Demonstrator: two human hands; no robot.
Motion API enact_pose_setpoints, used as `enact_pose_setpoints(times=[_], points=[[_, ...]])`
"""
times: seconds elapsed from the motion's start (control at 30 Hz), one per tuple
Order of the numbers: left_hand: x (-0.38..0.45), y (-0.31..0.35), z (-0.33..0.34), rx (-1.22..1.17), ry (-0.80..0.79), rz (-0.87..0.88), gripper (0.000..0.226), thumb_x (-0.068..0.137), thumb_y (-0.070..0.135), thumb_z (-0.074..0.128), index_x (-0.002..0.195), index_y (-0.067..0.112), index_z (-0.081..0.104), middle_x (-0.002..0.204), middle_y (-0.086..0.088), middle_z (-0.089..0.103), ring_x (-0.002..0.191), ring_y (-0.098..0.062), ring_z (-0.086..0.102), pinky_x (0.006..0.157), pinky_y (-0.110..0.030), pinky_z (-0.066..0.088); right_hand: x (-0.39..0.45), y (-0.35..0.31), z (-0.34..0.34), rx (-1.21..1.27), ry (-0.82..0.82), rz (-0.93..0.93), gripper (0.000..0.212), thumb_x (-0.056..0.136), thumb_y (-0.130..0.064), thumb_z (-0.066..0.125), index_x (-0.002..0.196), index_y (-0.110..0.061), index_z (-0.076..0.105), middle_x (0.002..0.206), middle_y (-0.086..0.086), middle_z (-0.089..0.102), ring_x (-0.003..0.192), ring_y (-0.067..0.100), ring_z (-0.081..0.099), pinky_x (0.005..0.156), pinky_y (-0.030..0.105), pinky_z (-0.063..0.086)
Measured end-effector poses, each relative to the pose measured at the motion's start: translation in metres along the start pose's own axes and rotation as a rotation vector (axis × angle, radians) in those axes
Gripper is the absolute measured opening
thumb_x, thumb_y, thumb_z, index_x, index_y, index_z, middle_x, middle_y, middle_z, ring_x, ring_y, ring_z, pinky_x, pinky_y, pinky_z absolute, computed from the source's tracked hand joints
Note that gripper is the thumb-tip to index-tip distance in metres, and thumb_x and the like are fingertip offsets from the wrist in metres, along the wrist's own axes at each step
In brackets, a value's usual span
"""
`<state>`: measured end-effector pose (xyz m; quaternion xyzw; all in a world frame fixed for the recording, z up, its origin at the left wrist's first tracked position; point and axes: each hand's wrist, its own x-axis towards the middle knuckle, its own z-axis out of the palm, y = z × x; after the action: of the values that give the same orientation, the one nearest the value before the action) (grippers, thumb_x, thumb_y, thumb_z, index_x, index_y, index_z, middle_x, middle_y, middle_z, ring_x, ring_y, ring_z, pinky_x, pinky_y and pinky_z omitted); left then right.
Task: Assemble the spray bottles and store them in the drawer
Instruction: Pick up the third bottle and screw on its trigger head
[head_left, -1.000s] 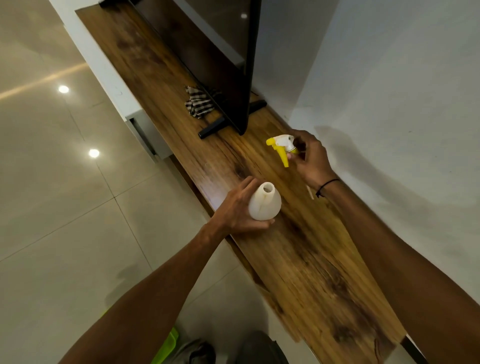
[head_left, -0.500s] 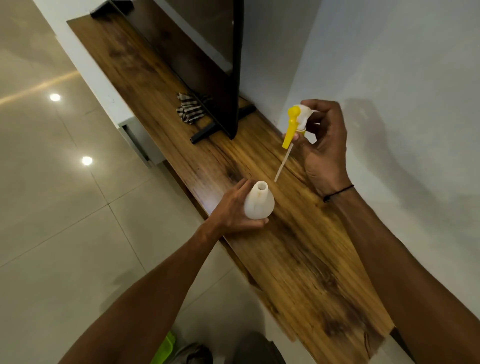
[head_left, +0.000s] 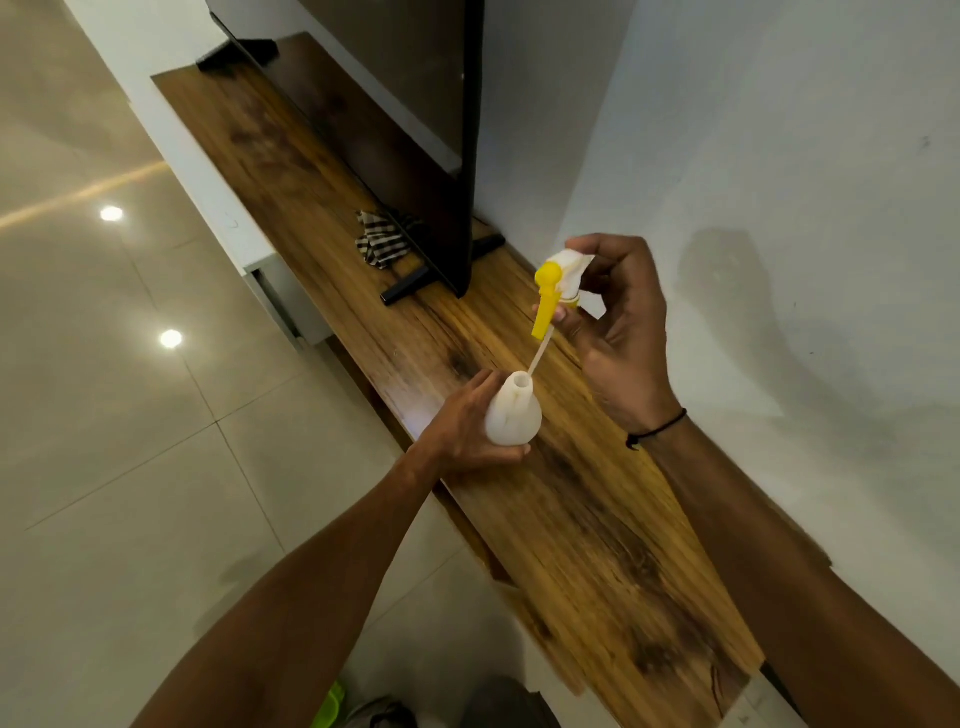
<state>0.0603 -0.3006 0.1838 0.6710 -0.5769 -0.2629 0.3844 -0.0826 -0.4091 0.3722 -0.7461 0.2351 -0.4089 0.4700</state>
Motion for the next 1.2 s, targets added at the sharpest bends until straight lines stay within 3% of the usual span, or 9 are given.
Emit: enact_pose_setpoints(times=[0.1, 0.17, 0.27, 0.47, 0.6, 0.7, 0.9, 1.03, 1.2], points=[[0.000, 0.003, 0.000, 0.010, 0.004, 0.012, 0.089, 0.069, 0.048, 0.096, 0.140, 0.027, 0.046, 0.126, 0.016, 0.051, 0.108, -0.009, 0.060, 0.088, -0.017, 0.055, -0.016, 0.014, 0.007, -0.031, -0.038, 0.065, 0.051, 0.085, -0.005, 0.079, 0.130, -0.007, 0.055, 0.125, 0.009, 0.061, 0.113, 0.034, 0.065, 0.093, 0.056, 0.060], [0.000, 0.006, -0.001, 0.019, 0.013, 0.019, 0.092, 0.069, 0.045, 0.097, 0.143, 0.020, 0.049, 0.132, 0.006, 0.058, 0.115, -0.016, 0.061, 0.093, -0.032, 0.062, -0.027, 0.024, 0.010, -0.050, -0.063, 0.119, 0.050, 0.083, -0.012, 0.080, 0.127, -0.015, 0.055, 0.125, -0.001, 0.061, 0.115, 0.028, 0.064, 0.094, 0.050, 0.061], [0.000, 0.011, -0.003, 0.033, 0.011, 0.023, 0.091, 0.070, 0.043, 0.097, 0.143, 0.012, 0.053, 0.137, -0.005, 0.060, 0.121, -0.022, 0.062, 0.096, -0.041, 0.062, -0.042, 0.041, 0.013, -0.106, -0.122, 0.167, 0.052, 0.083, -0.001, 0.081, 0.123, -0.022, 0.055, 0.125, -0.001, 0.061, 0.118, 0.026, 0.064, 0.098, 0.049, 0.060], [0.002, 0.014, -0.007, 0.031, -0.027, 0.021, 0.087, 0.069, 0.042, 0.097, 0.139, 0.012, 0.055, 0.128, -0.002, 0.061, 0.112, -0.020, 0.063, 0.087, -0.041, 0.063, -0.050, 0.054, 0.012, -0.154, -0.187, 0.173, 0.055, 0.086, 0.007, 0.075, 0.125, -0.025, 0.054, 0.121, -0.002, 0.063, 0.111, 0.020, 0.067, 0.094, 0.040, 0.062], [0.007, 0.012, -0.011, 0.001, -0.064, 0.014, 0.109, 0.070, 0.043, 0.097, 0.158, 0.016, 0.040, 0.146, -0.002, 0.058, 0.125, -0.021, 0.062, 0.098, -0.041, 0.062, -0.046, 0.055, 0.008, -0.178, -0.266, 0.144, 0.050, 0.088, 0.010, 0.072, 0.126, -0.018, 0.055, 0.119, -0.005, 0.066, 0.112, 0.016, 0.069, 0.094, 0.034, 0.062], [0.010, 0.010, -0.013, 0.010, -0.094, 0.018, 0.112, 0.070, 0.047, 0.096, 0.161, 0.020, 0.035, 0.151, -0.001, 0.054, 0.131, -0.022, 0.059, 0.102, -0.044, 0.061, -0.042, 0.055, 0.004, -0.221, -0.315, 0.112, 0.051, 0.087, 0.009, 0.070, 0.127, -0.020, 0.056, 0.118, -0.009, 0.069, 0.112, 0.012, 0.071, 0.093, 0.029, 0.062], [0.012, 0.008, -0.012, 0.052, -0.139, 0.036, 0.108, 0.069, 0.049, 0.095, 0.158, 0.021, 0.039, 0.149, -0.002, 0.055, 0.129, -0.025, 0.059, 0.099, -0.048, 0.061, -0.033, 0.054, -0.005, -0.361, -0.442, 0.077, 0.044, 0.089, -0.009, 0.077, 0.123, -0.030, 0.058, 0.114, -0.009, 0.070, 0.105, 0.010, 0.071, 0.088, 0.039, 0.063], [0.013, 0.005, -0.014, 0.096, -0.170, 0.070, 0.106, 0.069, 0.048, 0.095, 0.155, 0.020, 0.040, 0.150, -0.006, 0.055, 0.129, -0.026, 0.060, 0.101, -0.048, 0.060, -0.025, 0.052, -0.011, -0.342, -0.561, 0.034, 0.039, 0.092, -0.009, 0.074, 0.127, -0.021, 0.059, 0.115, -0.005, 0.071, 0.106, 0.015, 0.072, 0.089, 0.042, 0.063], [0.018, 0.003, -0.020, 0.143, -0.272, 0.062, 0.104, 0.071, 0.042, 0.096, 0.155, 0.013, 0.042, 0.150, -0.010, 0.055, 0.131, -0.029, 0.058, 0.108, -0.044, 0.054, -0.023, 0.056, -0.012, -0.341, -0.623, 0.024, 0.055, 0.090, -0.002, 0.072, 0.137, -0.023, 0.054, 0.119, -0.012, 0.069, 0.107, 0.014, 0.072, 0.086, 0.036, 0.062]])
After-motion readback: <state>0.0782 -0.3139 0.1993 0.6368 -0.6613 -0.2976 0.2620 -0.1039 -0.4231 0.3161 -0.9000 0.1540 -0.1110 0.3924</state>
